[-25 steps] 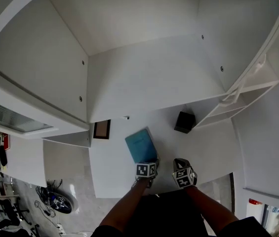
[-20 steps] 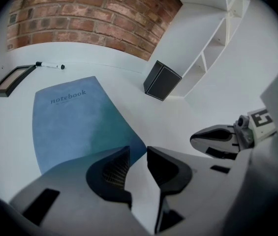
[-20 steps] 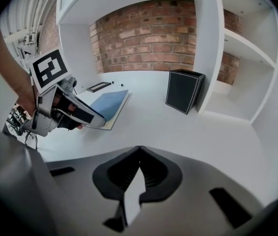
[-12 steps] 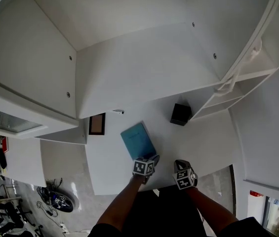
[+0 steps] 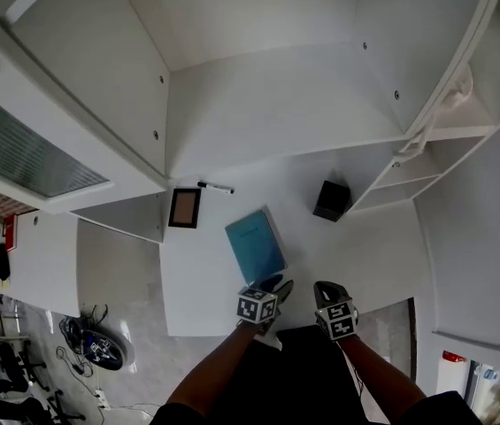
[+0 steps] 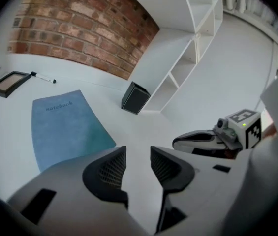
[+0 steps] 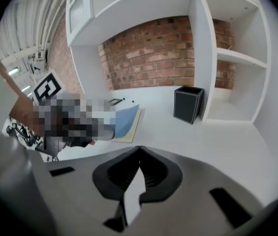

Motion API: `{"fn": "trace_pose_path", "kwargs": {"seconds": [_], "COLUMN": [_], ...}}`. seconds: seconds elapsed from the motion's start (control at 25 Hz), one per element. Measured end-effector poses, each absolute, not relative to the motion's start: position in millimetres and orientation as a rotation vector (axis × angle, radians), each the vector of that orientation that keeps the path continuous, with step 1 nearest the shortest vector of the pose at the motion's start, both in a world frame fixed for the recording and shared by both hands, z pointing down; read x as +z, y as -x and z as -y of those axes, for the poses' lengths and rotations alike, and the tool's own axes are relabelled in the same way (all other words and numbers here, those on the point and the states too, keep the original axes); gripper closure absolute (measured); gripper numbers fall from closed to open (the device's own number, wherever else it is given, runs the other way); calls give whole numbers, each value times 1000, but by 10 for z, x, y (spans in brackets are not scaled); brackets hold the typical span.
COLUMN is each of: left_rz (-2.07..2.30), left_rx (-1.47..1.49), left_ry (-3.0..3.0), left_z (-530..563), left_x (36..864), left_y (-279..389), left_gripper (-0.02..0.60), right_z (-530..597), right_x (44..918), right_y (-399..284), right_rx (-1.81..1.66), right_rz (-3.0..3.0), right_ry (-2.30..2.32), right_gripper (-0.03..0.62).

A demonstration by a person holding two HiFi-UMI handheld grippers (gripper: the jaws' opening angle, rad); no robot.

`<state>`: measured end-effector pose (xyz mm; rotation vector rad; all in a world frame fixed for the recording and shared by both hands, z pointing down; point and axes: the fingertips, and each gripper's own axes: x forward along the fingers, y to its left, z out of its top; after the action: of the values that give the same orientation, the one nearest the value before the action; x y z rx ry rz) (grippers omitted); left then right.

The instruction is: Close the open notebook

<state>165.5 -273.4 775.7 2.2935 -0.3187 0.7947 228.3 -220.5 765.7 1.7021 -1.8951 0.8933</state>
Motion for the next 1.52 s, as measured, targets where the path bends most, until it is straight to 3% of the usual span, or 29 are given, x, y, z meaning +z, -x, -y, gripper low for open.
{"fn": "trace_pose_path", "kwargs": {"seconds": [0.08, 0.36, 0.6, 0.88, 1.2, 1.52], "left_rz": [358, 599, 732, 947, 1005, 1093], "left_rx": [679, 402, 163, 114, 79, 52], "left_ry": [-2296, -2459, -2506, -2536, -2479, -2498], "left_z": [2680, 2464, 1979, 1234, 283, -347], "left_x": [7473, 6407, 5699, 5350, 5421, 5219], "left_y": [-1498, -741, 179, 1030, 1463, 1137], "left_gripper": [439, 557, 565, 569, 569, 569], "right_z": [2186, 1821, 1418, 764, -179, -672], "right_x": [7385, 6779, 6353, 5708, 5455, 5171], "right_y": [-2256, -1932, -1458, -940, -704, -1247], "right_rx": [887, 869, 878, 744, 679, 514], "right_rz": [1948, 2035, 1966, 2054, 2068, 2098], "right_ry": [-1750, -1799, -1911, -1923, -1905, -1950], "right_gripper": [594, 594, 594, 594, 594, 595]}}
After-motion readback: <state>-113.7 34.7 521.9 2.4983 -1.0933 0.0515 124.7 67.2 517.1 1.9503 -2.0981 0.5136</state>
